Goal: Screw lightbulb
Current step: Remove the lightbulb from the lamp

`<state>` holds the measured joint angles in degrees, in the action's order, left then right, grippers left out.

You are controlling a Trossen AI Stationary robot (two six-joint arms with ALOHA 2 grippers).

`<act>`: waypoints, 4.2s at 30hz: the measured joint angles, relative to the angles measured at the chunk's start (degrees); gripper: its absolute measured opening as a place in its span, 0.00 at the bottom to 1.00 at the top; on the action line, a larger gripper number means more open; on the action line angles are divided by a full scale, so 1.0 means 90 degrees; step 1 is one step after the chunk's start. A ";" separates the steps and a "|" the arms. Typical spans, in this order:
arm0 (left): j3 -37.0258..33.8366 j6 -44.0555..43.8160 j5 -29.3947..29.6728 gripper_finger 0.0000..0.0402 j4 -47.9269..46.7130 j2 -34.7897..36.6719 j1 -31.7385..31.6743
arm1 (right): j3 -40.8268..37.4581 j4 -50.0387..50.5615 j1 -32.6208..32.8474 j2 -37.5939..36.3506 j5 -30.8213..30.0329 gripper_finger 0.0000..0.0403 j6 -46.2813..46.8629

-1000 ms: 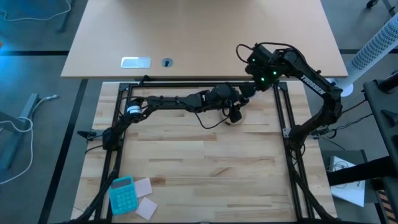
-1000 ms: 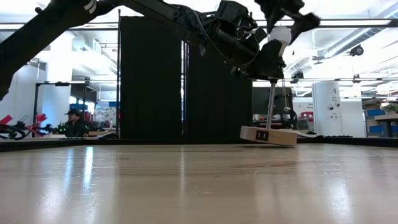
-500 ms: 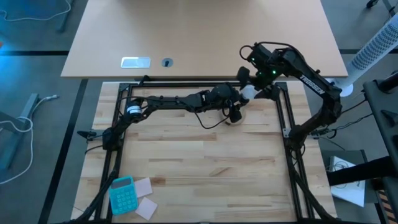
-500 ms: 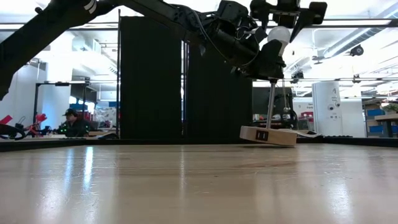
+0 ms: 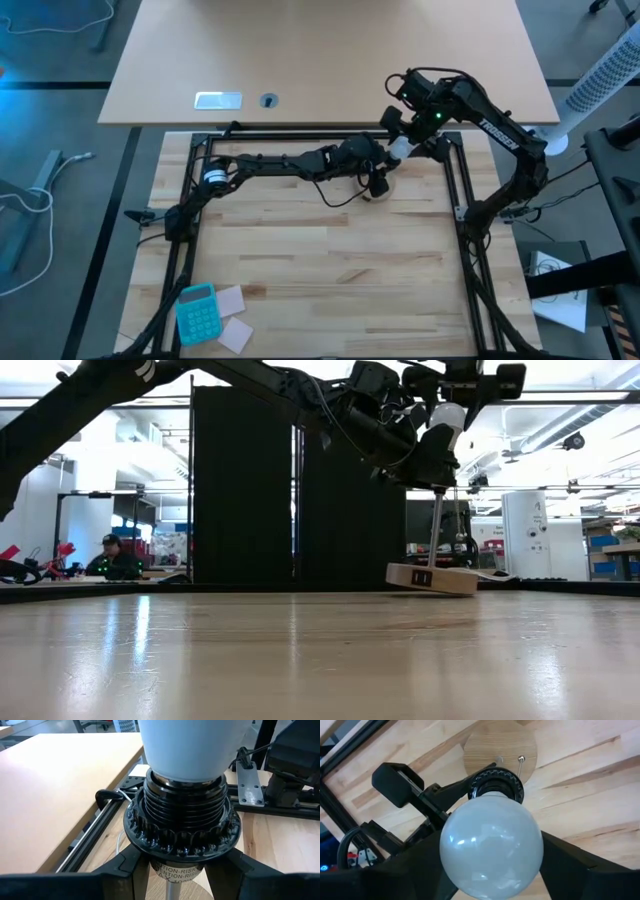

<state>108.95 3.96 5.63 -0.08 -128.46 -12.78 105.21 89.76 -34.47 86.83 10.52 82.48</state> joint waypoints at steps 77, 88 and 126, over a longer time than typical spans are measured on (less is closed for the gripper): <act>-0.0002 0.0006 0.0151 0.36 0.0056 0.0028 0.0010 | 0.0267 0.0008 0.0179 0.0002 -0.0146 0.85 -1.2765; -0.0002 0.0006 0.0153 0.36 0.0056 0.0028 0.0002 | 0.0761 0.0024 0.0174 -0.0054 -0.0153 0.85 -1.0083; -0.0005 0.0001 0.0156 0.36 0.0102 0.0027 0.0039 | 0.0143 0.0029 -0.0079 -0.0041 0.0168 0.85 0.1160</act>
<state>108.90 3.97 7.03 0.84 -128.22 -12.43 106.50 90.02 -35.18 86.46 12.04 92.92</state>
